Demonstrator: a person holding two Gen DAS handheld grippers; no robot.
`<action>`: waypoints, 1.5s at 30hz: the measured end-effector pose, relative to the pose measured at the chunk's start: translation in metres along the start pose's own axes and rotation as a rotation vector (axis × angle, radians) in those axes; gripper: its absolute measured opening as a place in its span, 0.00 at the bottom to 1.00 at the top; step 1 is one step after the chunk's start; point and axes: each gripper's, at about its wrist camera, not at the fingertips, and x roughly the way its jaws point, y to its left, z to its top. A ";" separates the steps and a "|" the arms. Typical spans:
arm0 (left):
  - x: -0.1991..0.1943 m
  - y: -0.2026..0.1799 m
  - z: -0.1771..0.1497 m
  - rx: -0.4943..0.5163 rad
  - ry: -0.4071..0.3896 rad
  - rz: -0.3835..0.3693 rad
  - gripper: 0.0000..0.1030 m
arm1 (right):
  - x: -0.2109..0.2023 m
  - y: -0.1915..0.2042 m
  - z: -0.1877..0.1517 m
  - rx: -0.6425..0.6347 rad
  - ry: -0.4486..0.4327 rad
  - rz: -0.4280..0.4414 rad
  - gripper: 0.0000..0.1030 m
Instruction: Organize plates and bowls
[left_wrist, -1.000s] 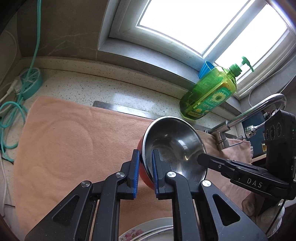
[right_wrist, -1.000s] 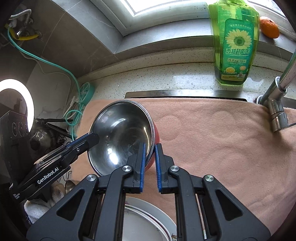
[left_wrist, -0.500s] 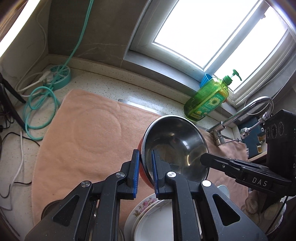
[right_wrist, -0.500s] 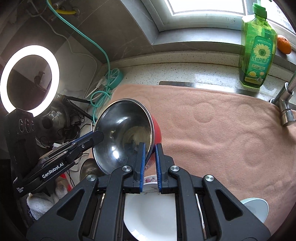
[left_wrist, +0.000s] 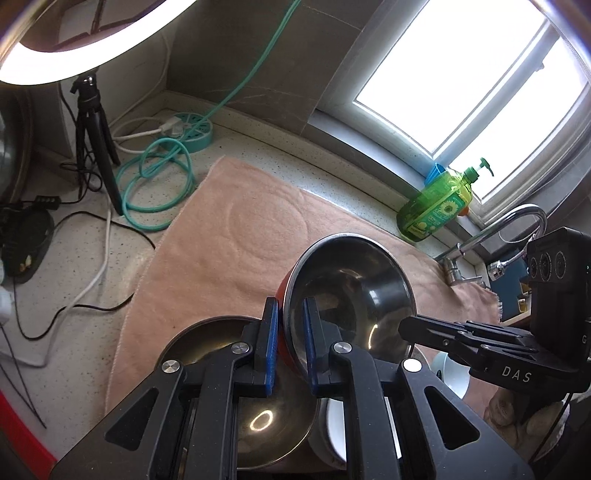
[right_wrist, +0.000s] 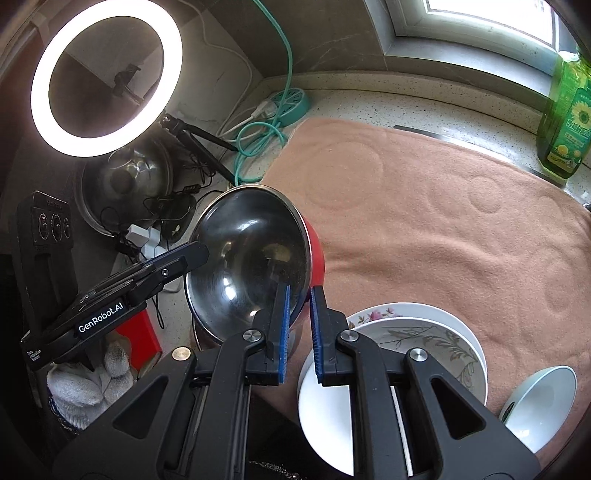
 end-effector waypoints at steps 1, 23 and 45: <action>-0.003 0.004 -0.003 -0.007 -0.001 0.002 0.11 | 0.003 0.004 -0.002 -0.007 0.010 0.004 0.11; -0.004 0.060 -0.057 -0.097 0.071 0.073 0.11 | 0.074 0.037 -0.036 -0.106 0.159 -0.046 0.11; 0.012 0.064 -0.061 -0.075 0.118 0.123 0.11 | 0.090 0.046 -0.033 -0.169 0.170 -0.110 0.11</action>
